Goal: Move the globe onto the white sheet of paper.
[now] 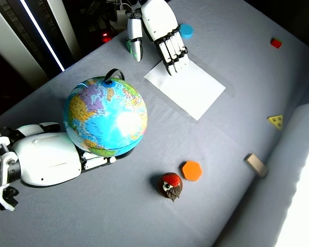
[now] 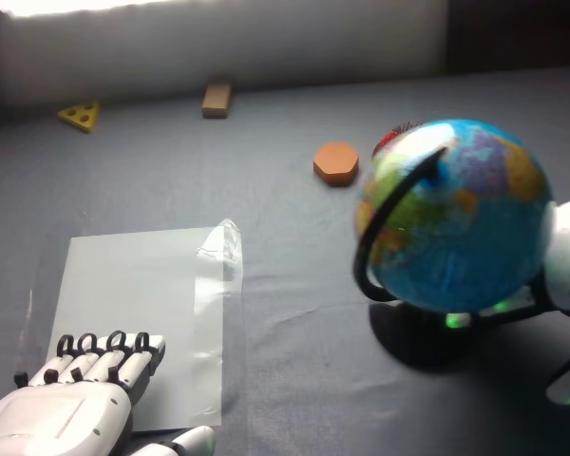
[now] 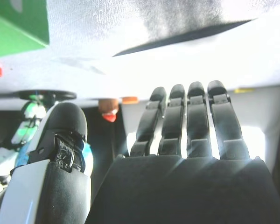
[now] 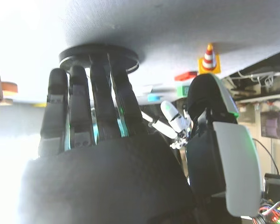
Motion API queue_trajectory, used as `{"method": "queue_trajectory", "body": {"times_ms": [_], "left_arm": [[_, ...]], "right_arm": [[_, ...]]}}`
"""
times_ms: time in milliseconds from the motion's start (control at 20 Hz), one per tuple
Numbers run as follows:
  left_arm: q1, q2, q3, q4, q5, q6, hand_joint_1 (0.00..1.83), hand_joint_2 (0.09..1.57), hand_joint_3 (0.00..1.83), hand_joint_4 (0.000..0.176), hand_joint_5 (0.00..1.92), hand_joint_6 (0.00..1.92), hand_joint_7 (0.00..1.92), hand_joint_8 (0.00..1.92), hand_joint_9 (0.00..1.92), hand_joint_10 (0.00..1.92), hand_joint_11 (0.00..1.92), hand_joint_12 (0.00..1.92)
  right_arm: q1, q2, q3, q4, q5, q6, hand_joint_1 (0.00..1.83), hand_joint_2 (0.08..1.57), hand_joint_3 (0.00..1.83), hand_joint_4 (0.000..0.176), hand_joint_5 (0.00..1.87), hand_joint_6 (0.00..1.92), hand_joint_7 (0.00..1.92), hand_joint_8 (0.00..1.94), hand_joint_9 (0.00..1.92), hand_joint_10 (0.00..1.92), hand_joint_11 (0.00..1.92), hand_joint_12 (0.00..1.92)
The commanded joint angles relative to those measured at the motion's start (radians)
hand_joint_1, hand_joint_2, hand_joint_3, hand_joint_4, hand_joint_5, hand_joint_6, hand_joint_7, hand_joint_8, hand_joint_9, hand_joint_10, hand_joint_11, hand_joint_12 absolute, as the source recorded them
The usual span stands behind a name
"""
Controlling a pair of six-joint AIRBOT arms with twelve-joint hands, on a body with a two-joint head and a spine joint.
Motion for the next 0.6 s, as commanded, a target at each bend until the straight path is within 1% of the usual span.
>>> {"method": "queue_trajectory", "body": {"times_ms": [0,200,350,400,450,500,550], "left_arm": [[-0.012,0.005,-0.004,0.053,-0.076,-0.004,0.0,1.25,0.0,0.0,0.0,0.0,0.0,0.0,0.0,0.0,0.0,0.0],[-0.01,0.005,-0.014,0.053,-0.076,0.003,0.0,1.25,0.0,0.0,0.0,0.0,0.0,0.0,0.0,0.0,0.0,0.0],[-0.012,0.006,-0.018,0.051,-0.078,0.002,0.0,1.25,0.0,0.0,0.0,0.0,0.0,0.0,0.0,0.0,0.0,0.0],[-0.012,0.007,-0.02,0.049,-0.083,0.002,0.0,1.25,0.0,0.0,0.0,0.0,0.0,0.0,0.0,0.0,0.0,0.0],[-0.013,0.009,-0.021,0.045,-0.083,0.002,0.0,1.25,0.0,0.0,0.0,0.0,0.0,0.0,0.0,0.0,0.0,0.0],[-0.014,0.011,-0.022,0.044,-0.083,-0.001,0.0,1.25,0.0,0.0,0.0,0.0,0.0,0.0,0.0,0.0,0.0,0.0],[-0.016,0.012,-0.025,0.047,-0.083,0.009,0.0,1.25,0.0,0.0,0.0,0.0,0.0,0.0,0.0,0.0,0.0,0.0]], "right_arm": [[0.007,-0.003,0.001,0.028,0.001,0.001,0.0,1.19,0.0,0.0,0.15,0.0,0.17,0.0,0.13,0.0,0.0,0.3],[-0.006,-0.034,0.001,0.003,0.025,0.001,0.0,1.19,0.0,0.0,0.15,0.0,0.17,0.0,0.14,0.0,0.0,0.3],[0.009,-0.049,-0.014,0.003,0.067,0.002,0.0,1.19,0.0,0.0,0.15,0.0,0.16,0.0,0.14,0.0,0.0,0.3],[0.019,-0.053,-0.028,-0.014,0.095,0.019,0.0,1.19,0.0,0.0,0.15,0.0,0.16,0.0,0.14,0.0,0.0,0.31],[0.04,-0.062,-0.044,-0.077,0.123,0.081,0.0,1.19,0.0,0.0,0.15,0.0,0.16,0.0,0.14,0.0,0.0,0.31],[0.05,-0.069,-0.058,-0.101,0.145,0.116,0.0,1.19,0.0,0.0,0.15,0.0,0.16,0.0,0.14,0.0,0.0,0.31],[0.06,-0.075,-0.068,-0.111,0.154,0.126,0.0,1.19,0.0,0.0,0.15,0.0,0.15,0.0,0.14,0.0,0.0,0.31]]}}
